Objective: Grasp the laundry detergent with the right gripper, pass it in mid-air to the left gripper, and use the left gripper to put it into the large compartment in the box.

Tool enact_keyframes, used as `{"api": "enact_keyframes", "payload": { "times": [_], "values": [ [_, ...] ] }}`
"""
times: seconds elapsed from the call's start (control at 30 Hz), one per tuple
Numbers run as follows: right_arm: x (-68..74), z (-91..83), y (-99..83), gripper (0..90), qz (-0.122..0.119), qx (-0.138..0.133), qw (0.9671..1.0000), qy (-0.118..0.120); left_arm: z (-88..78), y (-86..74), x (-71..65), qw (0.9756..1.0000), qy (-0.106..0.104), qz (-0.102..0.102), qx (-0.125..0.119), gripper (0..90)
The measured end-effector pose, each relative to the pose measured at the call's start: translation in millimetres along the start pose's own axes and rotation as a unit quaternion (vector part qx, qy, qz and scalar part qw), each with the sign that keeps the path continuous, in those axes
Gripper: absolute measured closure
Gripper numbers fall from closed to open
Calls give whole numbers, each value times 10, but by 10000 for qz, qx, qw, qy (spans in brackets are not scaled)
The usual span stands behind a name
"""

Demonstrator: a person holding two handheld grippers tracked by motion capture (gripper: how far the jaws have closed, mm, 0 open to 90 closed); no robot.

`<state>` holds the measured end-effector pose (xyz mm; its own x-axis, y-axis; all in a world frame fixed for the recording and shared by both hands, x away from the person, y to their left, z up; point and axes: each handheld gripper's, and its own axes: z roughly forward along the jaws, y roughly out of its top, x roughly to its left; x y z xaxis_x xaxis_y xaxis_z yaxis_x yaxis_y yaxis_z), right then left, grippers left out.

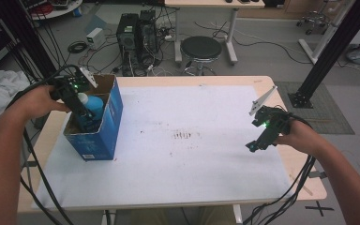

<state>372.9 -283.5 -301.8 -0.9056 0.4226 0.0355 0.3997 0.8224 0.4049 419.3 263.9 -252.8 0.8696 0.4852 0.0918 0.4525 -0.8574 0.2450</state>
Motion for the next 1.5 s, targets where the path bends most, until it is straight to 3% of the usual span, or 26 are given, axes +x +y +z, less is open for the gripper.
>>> {"api": "enact_keyframes", "payload": {
  "times": [0.2,0.37,0.5,0.93,1.07,1.5],
  "values": [
    [-8,25,-22,11,41,18,10000,41,199,-10,10,9998,-39,14,219,379],
    [-14,45,-25,12,58,27,10000,67,317,-45,17,9996,-54,-7,263,379],
    [-19,43,-28,12,46,36,10000,63,319,-57,23,9998,-63,-47,170,379],
    [-12,68,-28,12,40,41,9999,84,329,-32,32,9995,-23,-144,282,373],
    [-10,81,-37,12,55,53,9999,91,314,-28,44,9994,28,-213,261,302],
    [3,72,-33,12,53,15,9999,84,191,-39,50,9996,6,-280,97,257]
  ]
}}
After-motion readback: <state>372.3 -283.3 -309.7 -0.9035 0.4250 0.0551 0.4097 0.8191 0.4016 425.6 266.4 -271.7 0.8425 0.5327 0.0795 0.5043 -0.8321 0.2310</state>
